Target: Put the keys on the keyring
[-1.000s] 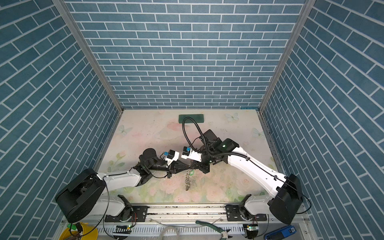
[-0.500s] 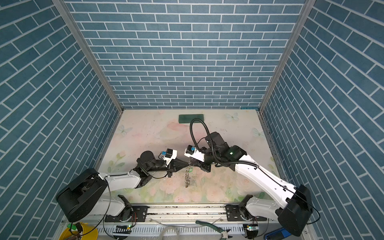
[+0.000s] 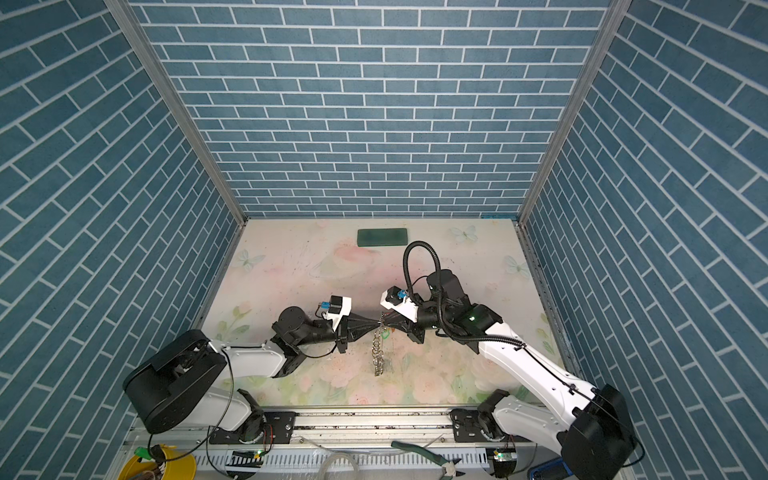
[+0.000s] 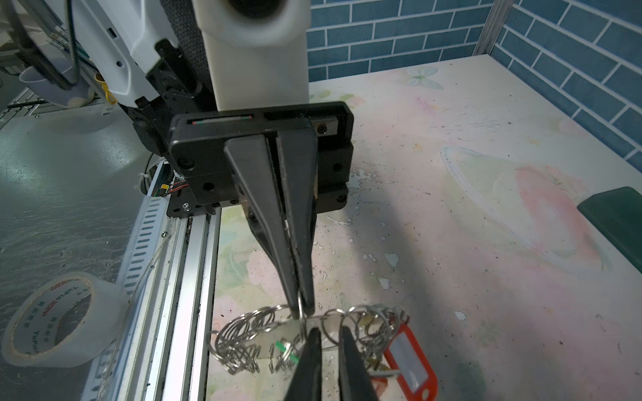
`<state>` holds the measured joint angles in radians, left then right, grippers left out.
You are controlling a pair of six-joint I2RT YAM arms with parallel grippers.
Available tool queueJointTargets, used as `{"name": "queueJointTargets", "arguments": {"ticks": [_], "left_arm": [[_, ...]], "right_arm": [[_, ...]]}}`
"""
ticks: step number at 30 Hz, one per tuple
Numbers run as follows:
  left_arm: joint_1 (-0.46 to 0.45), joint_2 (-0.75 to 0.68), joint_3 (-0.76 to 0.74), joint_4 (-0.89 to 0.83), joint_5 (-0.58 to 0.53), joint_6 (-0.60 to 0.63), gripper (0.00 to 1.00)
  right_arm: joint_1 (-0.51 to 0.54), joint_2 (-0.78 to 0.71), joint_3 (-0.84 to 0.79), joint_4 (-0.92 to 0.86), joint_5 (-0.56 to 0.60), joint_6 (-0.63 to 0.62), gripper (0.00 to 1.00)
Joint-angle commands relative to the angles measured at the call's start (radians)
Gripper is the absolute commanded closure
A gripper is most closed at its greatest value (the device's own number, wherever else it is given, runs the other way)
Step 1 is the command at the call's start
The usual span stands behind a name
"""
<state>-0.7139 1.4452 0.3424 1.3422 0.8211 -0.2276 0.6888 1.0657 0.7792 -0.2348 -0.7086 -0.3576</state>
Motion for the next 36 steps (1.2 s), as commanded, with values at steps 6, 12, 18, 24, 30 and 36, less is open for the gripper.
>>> {"name": "queueJointTargets", "arguments": {"ticks": [6,12,18,24,30,36], "left_arm": [[0.001,-0.041,0.0,0.063,-0.071,0.015,1.0],[0.0,-0.039,0.017,0.063,-0.024,-0.002,1.0],[0.001,-0.049,0.012,0.064,-0.018,-0.005,1.0],[0.001,-0.052,0.006,0.063,-0.028,-0.001,1.0],[0.0,-0.053,0.01,0.064,-0.009,-0.007,1.0],[-0.001,-0.058,0.014,0.063,0.004,-0.011,1.0]], "right_arm": [[-0.002,-0.085,-0.128,0.193,-0.07,0.098,0.85],[-0.001,-0.083,-0.141,0.247,-0.057,0.122,0.85],[-0.002,-0.112,-0.155,0.264,-0.012,0.122,0.88],[-0.004,-0.158,-0.185,0.296,-0.004,0.147,0.79],[-0.005,-0.147,-0.182,0.313,0.043,0.168,0.8],[-0.005,-0.107,-0.166,0.312,0.016,0.176,0.84]]}}
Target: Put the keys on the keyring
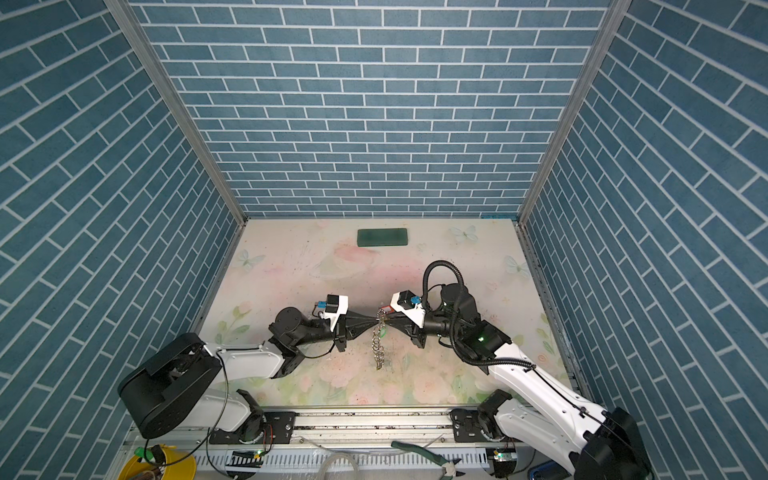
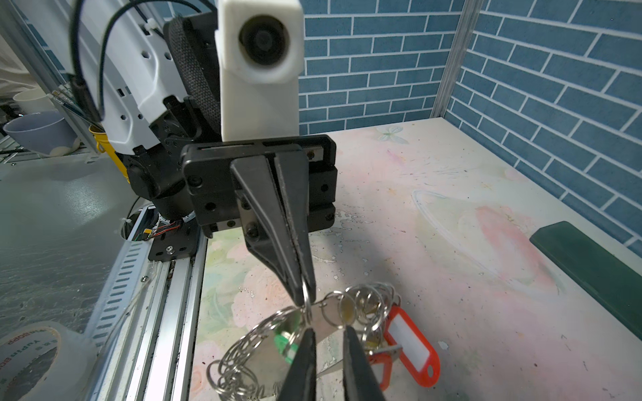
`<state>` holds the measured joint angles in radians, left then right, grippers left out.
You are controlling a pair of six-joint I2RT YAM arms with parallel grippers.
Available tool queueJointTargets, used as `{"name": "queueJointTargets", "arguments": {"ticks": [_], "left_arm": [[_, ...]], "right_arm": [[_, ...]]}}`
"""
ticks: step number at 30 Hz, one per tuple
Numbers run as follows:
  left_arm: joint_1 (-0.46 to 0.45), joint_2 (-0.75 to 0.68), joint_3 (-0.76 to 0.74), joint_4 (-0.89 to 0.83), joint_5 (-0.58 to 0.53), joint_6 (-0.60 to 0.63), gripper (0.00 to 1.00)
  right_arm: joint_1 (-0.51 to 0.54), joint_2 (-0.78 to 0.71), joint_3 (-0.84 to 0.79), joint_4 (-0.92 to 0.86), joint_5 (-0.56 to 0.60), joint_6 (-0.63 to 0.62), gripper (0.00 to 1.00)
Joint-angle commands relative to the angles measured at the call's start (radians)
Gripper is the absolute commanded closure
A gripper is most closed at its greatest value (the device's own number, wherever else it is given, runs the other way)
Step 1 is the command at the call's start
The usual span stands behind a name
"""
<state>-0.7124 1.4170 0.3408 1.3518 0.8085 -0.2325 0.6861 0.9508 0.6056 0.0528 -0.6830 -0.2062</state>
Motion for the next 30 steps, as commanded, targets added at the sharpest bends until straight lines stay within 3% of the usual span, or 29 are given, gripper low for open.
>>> {"name": "queueJointTargets", "arguments": {"ticks": [1,8,24,30], "left_arm": [[-0.002,-0.029,0.015,0.054,0.014,-0.006,1.0],[-0.002,-0.017,0.018,0.053,0.008,-0.002,1.0],[-0.007,0.008,0.042,0.054,0.082,-0.028,1.0],[-0.012,0.027,0.048,0.053,0.092,-0.027,1.0]], "right_arm": [[-0.003,0.011,0.007,0.024,-0.029,0.024,0.84],[-0.002,0.025,-0.003,0.055,-0.16,0.049,0.79],[-0.003,0.053,0.019,0.046,-0.136,0.048,0.96],[-0.002,0.051,0.022,0.05,-0.143,0.053,0.96]]}}
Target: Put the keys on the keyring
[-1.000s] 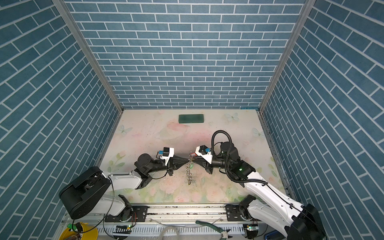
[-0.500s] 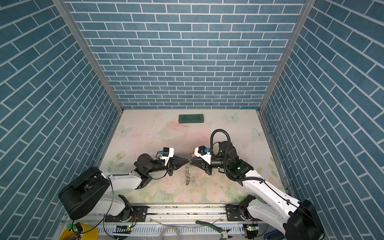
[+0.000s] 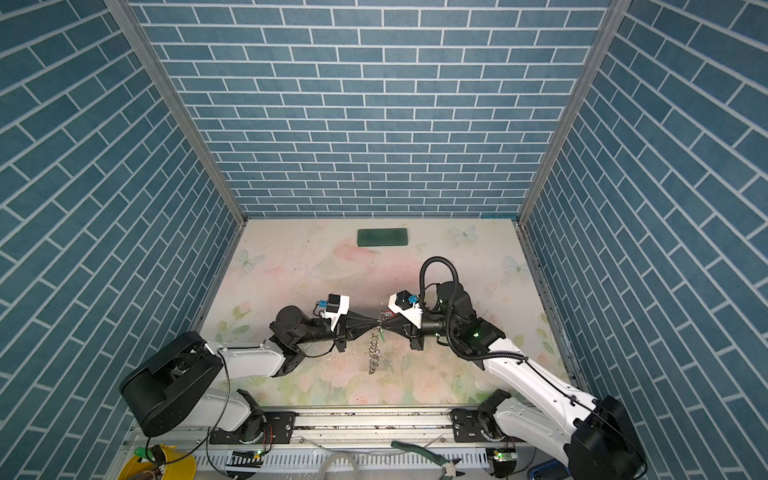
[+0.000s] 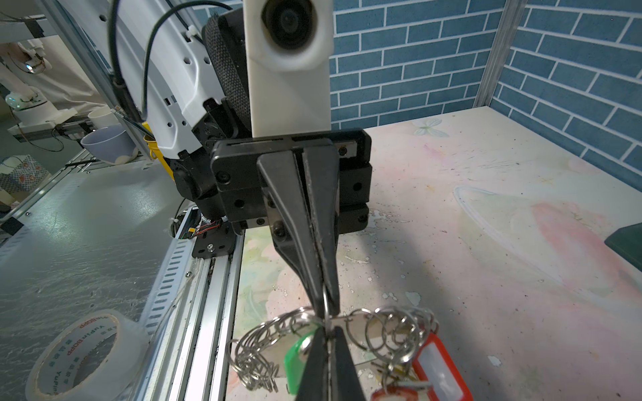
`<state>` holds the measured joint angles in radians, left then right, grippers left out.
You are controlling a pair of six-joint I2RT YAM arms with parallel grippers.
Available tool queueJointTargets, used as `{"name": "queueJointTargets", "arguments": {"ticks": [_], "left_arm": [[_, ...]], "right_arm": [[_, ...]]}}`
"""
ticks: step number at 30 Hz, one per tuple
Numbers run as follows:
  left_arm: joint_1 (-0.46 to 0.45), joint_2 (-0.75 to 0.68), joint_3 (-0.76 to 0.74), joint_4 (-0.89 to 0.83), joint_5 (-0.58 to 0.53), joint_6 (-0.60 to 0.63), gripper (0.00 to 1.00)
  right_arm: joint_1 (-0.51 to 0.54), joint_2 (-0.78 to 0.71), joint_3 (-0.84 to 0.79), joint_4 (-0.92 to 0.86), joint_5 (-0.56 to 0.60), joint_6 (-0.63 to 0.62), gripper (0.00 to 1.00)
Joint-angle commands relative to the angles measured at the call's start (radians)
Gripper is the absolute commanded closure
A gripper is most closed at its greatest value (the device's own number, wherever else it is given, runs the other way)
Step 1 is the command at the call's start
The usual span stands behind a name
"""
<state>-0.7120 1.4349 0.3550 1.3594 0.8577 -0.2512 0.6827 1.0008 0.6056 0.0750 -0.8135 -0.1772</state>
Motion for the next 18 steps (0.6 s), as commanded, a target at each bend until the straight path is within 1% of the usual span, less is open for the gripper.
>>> {"name": "queueJointTargets", "arguments": {"ticks": [1,5,8,11,13,18], "left_arm": [[-0.013,0.011,0.034,0.046,0.042,-0.008,1.0],[-0.017,0.016,0.033,0.046,0.045,-0.007,1.0],[-0.018,0.015,0.033,0.046,0.047,-0.007,1.0],[-0.018,0.017,0.031,0.046,0.048,-0.003,1.0],[-0.018,0.018,0.024,0.046,0.047,0.008,1.0],[0.008,0.024,-0.003,0.03,0.041,0.046,0.9]], "right_arm": [[0.001,0.002,0.023,0.027,-0.012,0.026,0.95],[0.002,0.002,0.025,0.022,-0.015,0.024,0.93],[0.003,-0.002,0.032,0.013,-0.015,0.019,0.93],[0.004,-0.002,0.049,-0.029,-0.01,0.001,1.0],[0.003,0.0,0.067,-0.07,-0.005,-0.015,1.0],[0.003,0.022,0.149,-0.26,0.032,-0.08,1.0]]}}
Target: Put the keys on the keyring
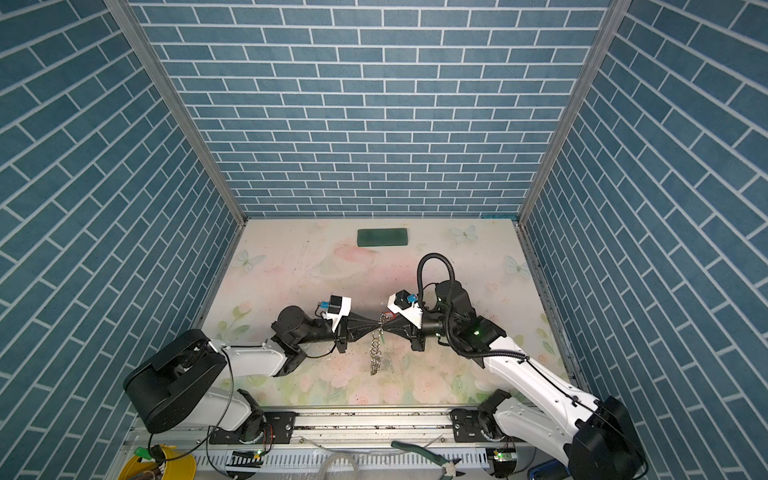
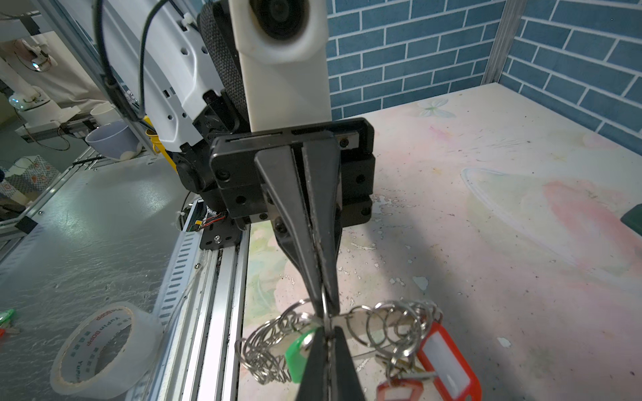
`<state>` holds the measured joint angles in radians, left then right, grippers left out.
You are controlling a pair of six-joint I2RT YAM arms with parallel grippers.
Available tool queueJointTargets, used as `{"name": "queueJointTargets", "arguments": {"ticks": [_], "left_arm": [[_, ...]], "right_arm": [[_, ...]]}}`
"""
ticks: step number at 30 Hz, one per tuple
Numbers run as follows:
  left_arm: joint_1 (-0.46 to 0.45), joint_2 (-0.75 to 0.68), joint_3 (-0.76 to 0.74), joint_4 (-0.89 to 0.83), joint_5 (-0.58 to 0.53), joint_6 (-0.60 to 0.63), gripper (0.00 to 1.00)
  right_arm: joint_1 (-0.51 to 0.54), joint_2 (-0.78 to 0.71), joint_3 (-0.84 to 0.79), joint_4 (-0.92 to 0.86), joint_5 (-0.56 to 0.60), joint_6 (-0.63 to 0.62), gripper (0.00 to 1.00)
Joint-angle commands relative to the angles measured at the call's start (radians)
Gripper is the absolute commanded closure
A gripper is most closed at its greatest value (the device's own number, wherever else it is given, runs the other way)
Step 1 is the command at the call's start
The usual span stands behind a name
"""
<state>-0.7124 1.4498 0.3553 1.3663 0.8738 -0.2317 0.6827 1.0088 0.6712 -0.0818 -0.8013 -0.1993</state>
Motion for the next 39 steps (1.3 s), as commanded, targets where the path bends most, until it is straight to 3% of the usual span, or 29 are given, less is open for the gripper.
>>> {"name": "queueJointTargets", "arguments": {"ticks": [1,4,9,12,15,18,31,39], "left_arm": [[0.019,0.005,-0.011,0.018,0.024,0.032,0.87],[0.055,-0.015,-0.02,-0.019,0.021,0.048,0.81],[0.06,-0.09,0.026,-0.332,0.063,0.19,0.79],[0.062,-0.103,-0.003,-0.249,0.068,0.176,0.74],[0.062,-0.1,0.013,-0.271,0.086,0.16,0.76],[0.062,-0.094,0.0,-0.204,0.083,0.128,0.76],[0.06,-0.054,0.018,-0.203,0.134,0.097,0.81],[0.057,-0.043,0.027,-0.185,0.143,0.074,0.94]], "right_arm": [[0.003,0.026,0.108,-0.162,0.032,-0.073,1.0],[0.011,0.068,0.19,-0.329,0.057,-0.117,1.0],[0.041,0.178,0.376,-0.593,0.112,-0.2,1.0],[0.045,0.254,0.475,-0.72,0.135,-0.251,1.0],[0.057,0.31,0.54,-0.788,0.15,-0.294,1.0],[0.077,0.347,0.589,-0.837,0.165,-0.325,1.0],[0.113,0.412,0.671,-0.867,0.164,-0.373,1.0],[0.123,0.441,0.686,-0.868,0.162,-0.383,1.0]]}}
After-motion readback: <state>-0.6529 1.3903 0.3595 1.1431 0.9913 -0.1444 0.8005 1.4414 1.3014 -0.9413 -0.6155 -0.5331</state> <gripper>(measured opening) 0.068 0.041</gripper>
